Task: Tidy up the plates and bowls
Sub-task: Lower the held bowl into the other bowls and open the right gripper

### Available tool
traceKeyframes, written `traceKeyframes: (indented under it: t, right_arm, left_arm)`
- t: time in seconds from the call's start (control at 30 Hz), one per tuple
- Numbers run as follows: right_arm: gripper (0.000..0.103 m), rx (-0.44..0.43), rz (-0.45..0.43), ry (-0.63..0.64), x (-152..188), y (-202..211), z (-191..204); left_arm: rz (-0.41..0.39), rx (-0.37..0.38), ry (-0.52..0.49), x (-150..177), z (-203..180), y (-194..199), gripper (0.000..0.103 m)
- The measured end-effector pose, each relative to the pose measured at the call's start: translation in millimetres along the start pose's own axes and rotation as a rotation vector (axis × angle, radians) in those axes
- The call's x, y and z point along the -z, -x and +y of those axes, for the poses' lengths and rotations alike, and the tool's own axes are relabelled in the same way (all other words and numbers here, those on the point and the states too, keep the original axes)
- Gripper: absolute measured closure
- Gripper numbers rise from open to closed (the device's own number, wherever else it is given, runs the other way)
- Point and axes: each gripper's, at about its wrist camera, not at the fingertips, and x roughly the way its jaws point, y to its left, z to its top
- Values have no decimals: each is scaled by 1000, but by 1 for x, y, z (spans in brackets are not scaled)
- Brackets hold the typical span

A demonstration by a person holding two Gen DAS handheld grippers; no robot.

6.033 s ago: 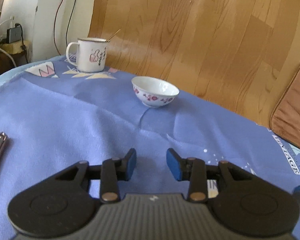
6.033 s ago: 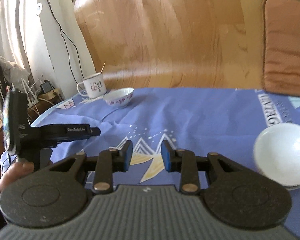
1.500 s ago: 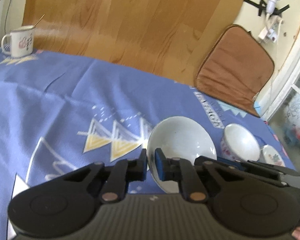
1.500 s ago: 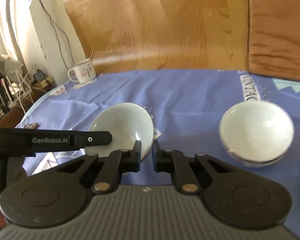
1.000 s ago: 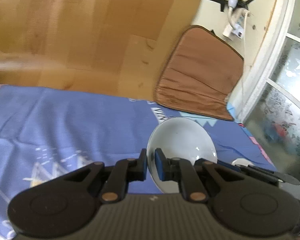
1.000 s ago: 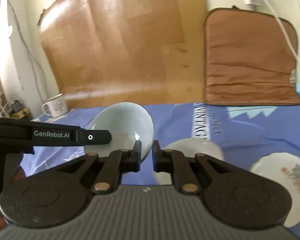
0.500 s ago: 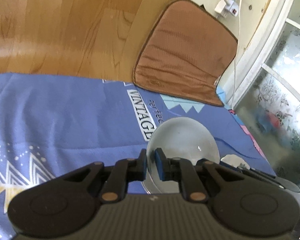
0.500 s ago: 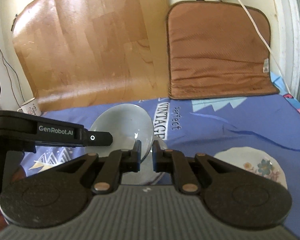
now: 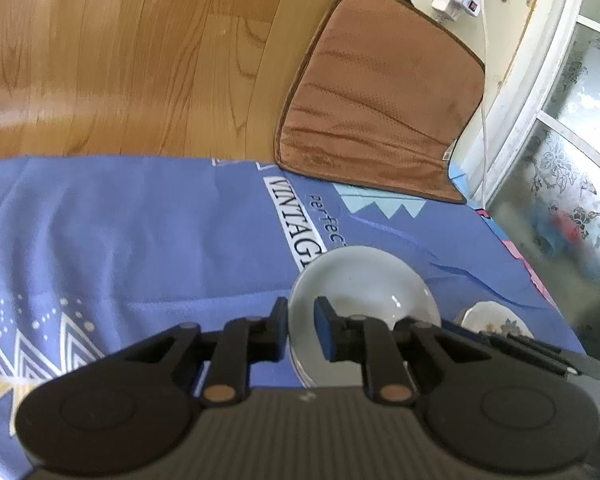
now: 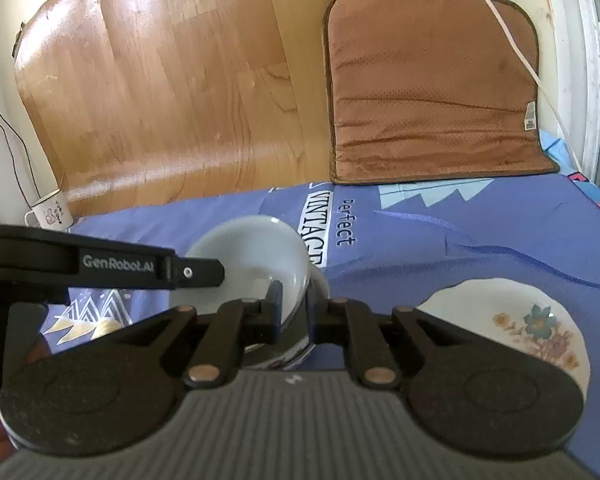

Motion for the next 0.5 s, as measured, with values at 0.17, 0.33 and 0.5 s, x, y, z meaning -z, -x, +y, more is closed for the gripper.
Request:
traceKeyframes:
  t: [0.17,0.33,0.5]
  right_arm:
    - [75,0,-19,-26,-4,1,-3]
    - [61,31,-75,-33,-7,10,-3]
    - [61,42,-126,-66,-10,22,-8]
  left_arm:
    - [-14,-10,16,1,5,3,83]
    - [-83,-25,81,-6,23,24,77]
    - [-121,-39,126,-9,37,41,77]
